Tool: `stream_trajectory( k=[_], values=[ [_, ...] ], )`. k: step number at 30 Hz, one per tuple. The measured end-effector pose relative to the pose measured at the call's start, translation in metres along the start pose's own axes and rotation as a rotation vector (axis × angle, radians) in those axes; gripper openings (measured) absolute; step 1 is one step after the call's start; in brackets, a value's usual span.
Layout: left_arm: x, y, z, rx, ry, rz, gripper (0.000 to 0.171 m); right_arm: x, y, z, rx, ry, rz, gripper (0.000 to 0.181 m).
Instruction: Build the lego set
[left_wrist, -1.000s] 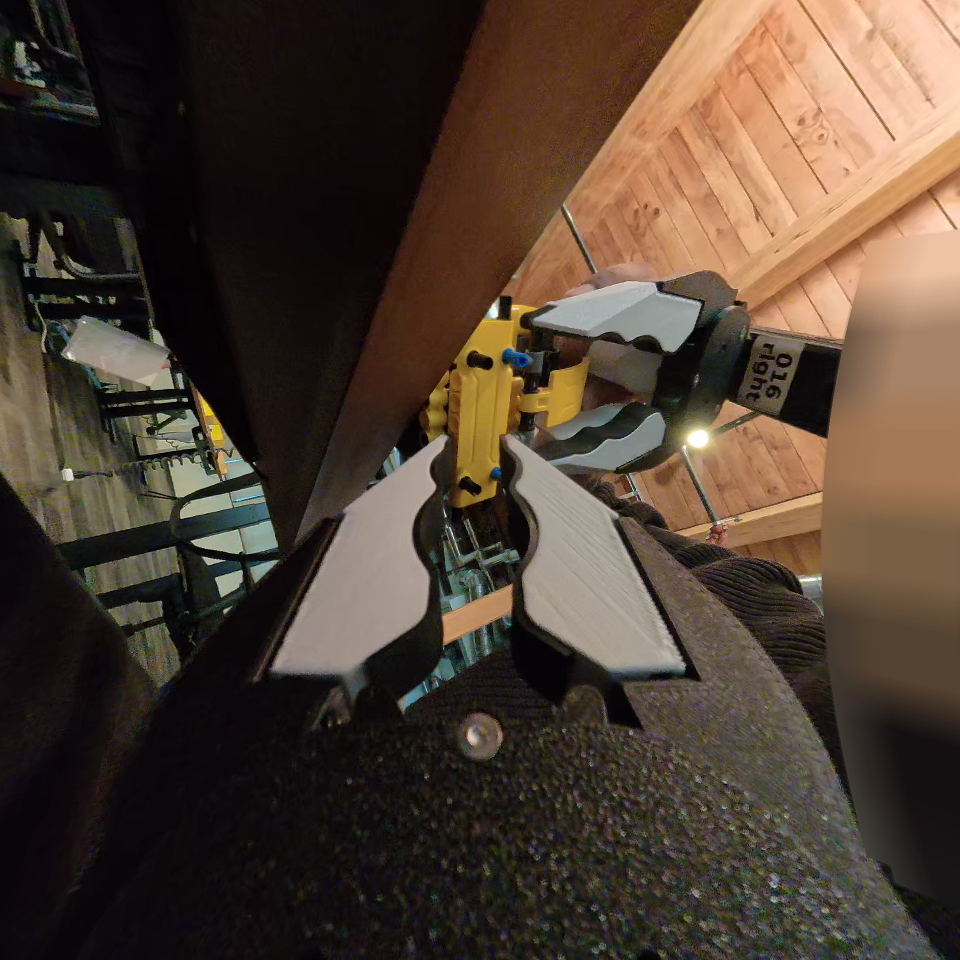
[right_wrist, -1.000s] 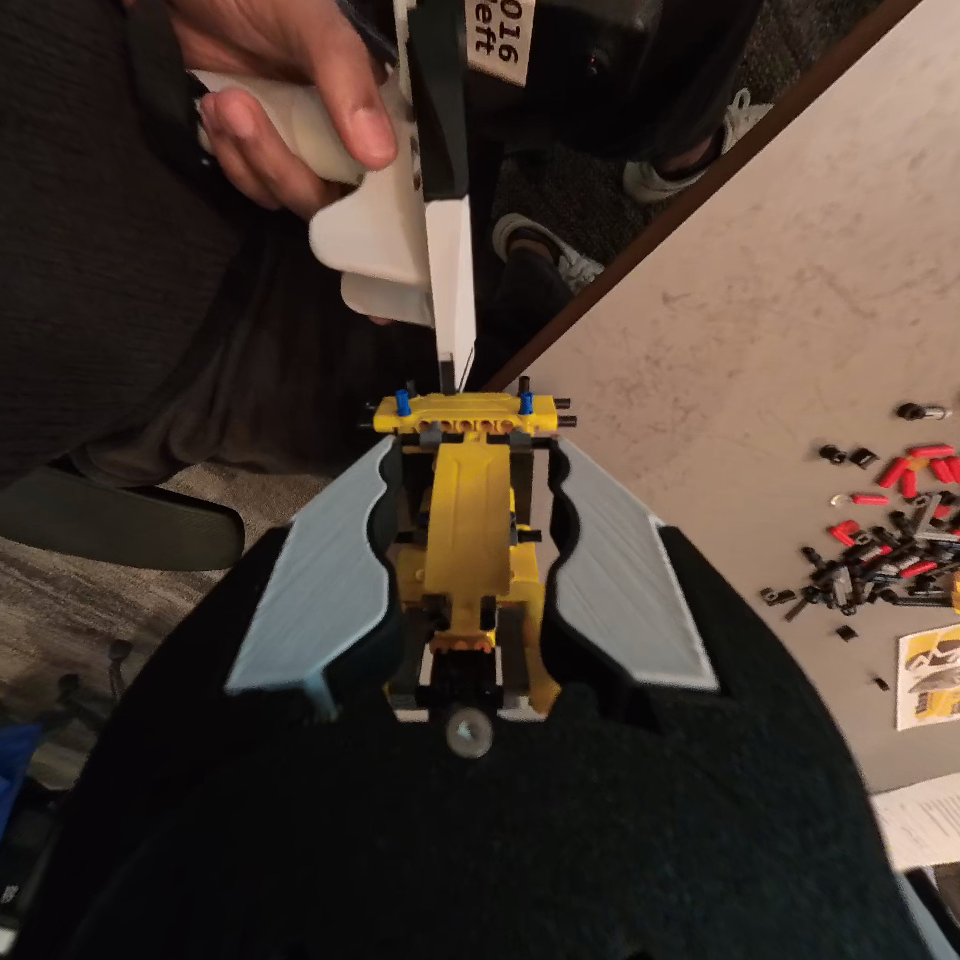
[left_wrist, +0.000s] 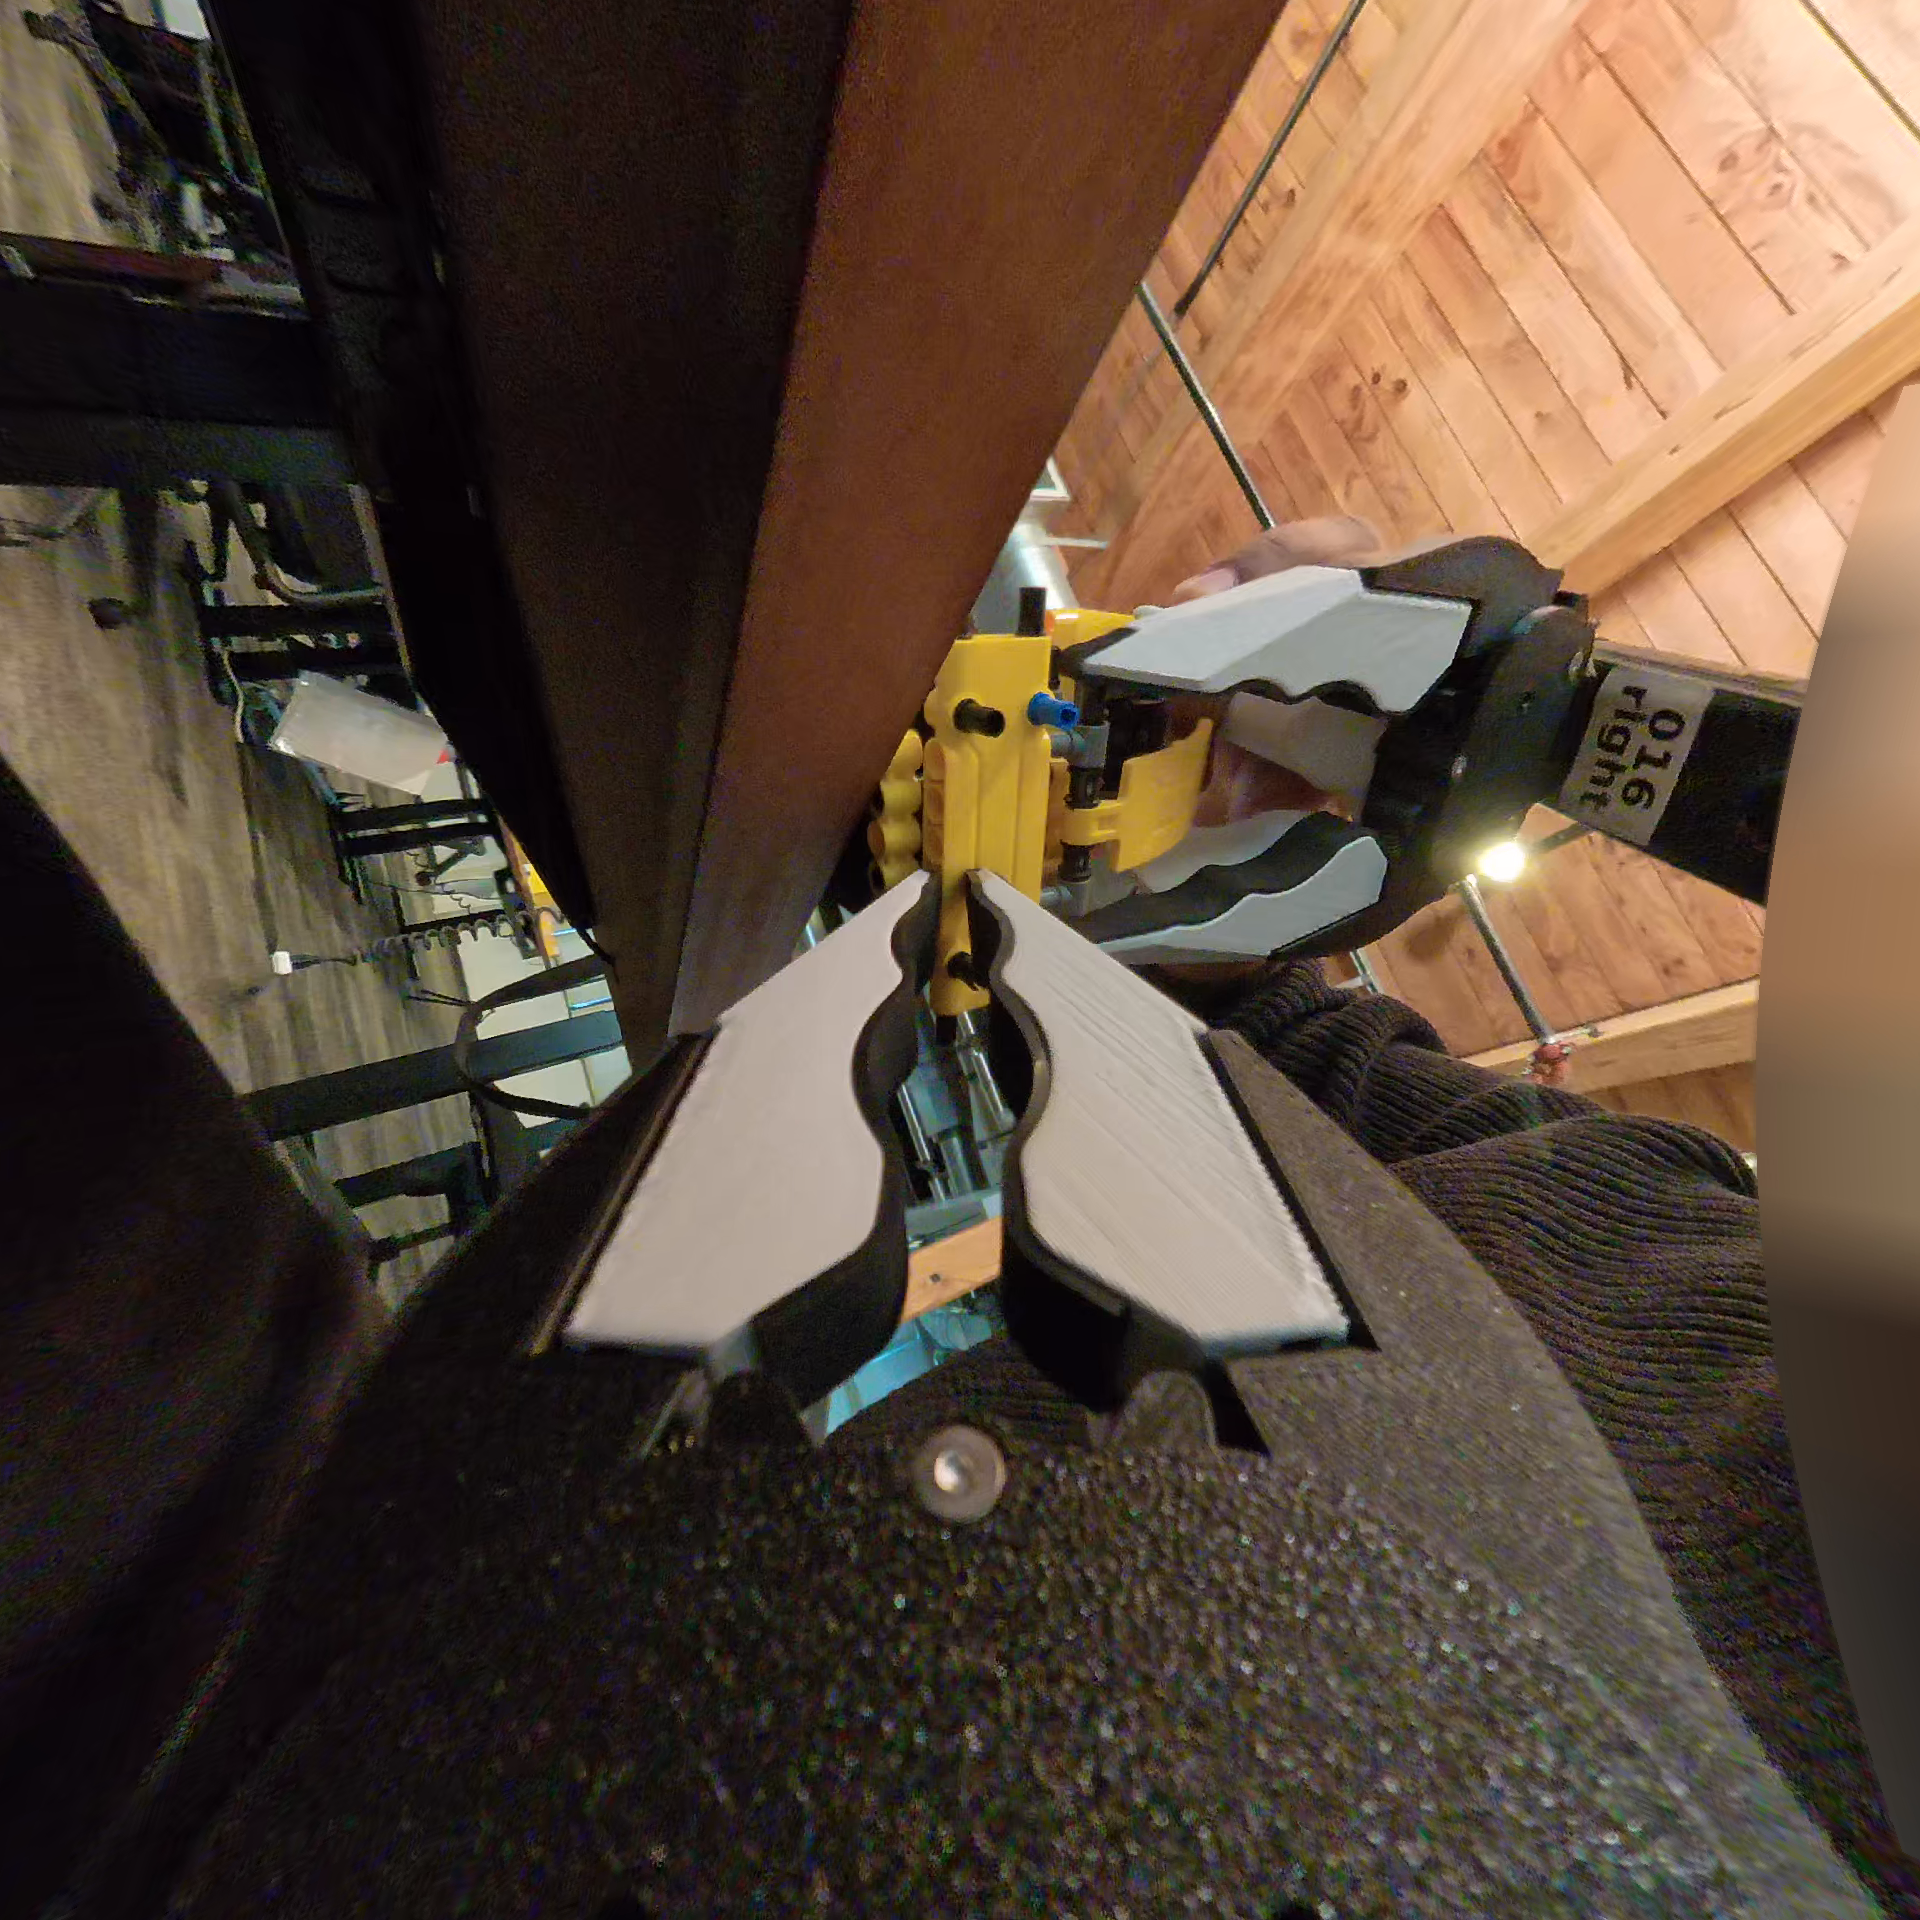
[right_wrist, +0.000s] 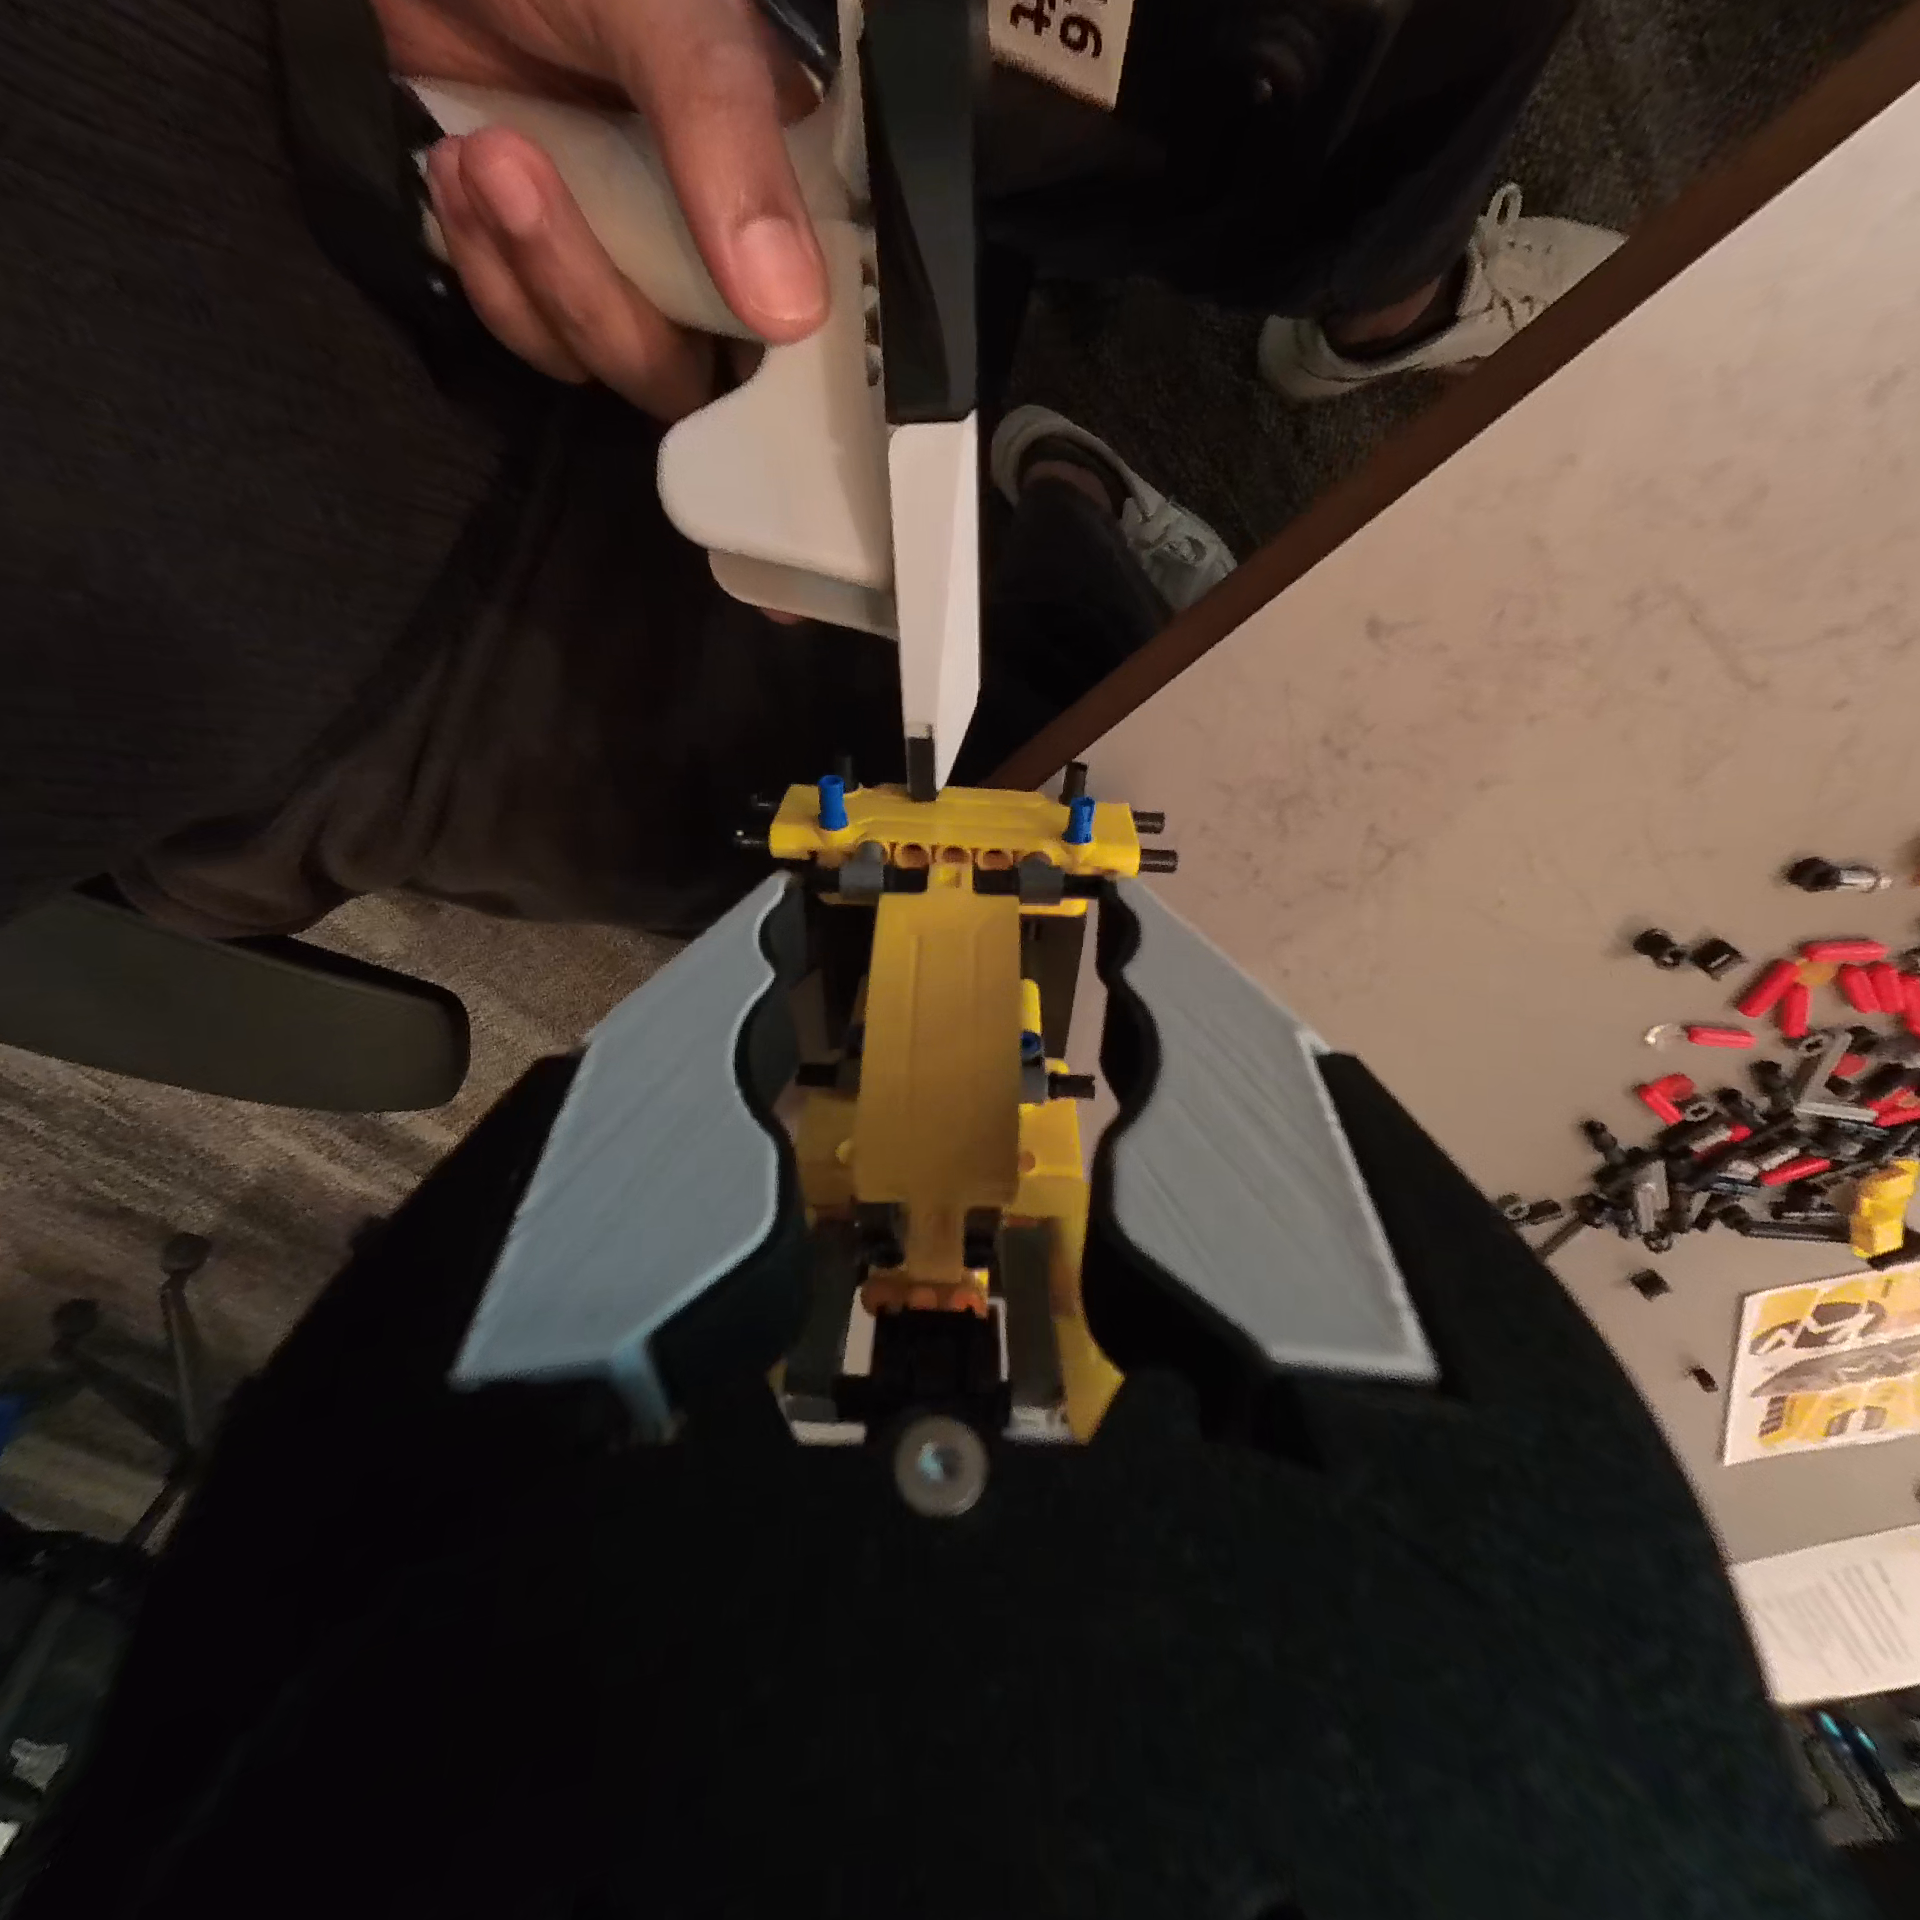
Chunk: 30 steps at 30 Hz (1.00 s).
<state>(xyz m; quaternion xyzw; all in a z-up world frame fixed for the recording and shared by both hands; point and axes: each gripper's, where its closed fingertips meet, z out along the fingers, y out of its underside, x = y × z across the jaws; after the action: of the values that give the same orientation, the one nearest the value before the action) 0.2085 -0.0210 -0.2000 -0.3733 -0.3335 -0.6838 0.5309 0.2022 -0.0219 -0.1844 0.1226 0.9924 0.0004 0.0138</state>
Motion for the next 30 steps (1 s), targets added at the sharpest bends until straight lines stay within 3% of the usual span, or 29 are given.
stream_trajectory(
  k=[9,23,26,30],
  values=[
    [0.0,0.0,0.001,0.014,-0.054,0.04,0.004,0.001,0.004,0.0,-0.013,0.019,-0.001,0.055],
    [-0.001,0.0,0.001,0.026,-0.271,0.248,0.004,-0.001,-0.003,0.002,0.026,-0.002,0.043,0.055],
    [-0.001,0.008,0.006,-0.016,-0.263,0.243,0.005,-0.004,-0.002,0.01,0.013,-0.007,0.026,0.055],
    [0.012,0.0,0.006,0.018,-0.219,0.245,0.0,-0.002,-0.001,0.007,0.001,0.043,-0.03,0.055]
  ],
)
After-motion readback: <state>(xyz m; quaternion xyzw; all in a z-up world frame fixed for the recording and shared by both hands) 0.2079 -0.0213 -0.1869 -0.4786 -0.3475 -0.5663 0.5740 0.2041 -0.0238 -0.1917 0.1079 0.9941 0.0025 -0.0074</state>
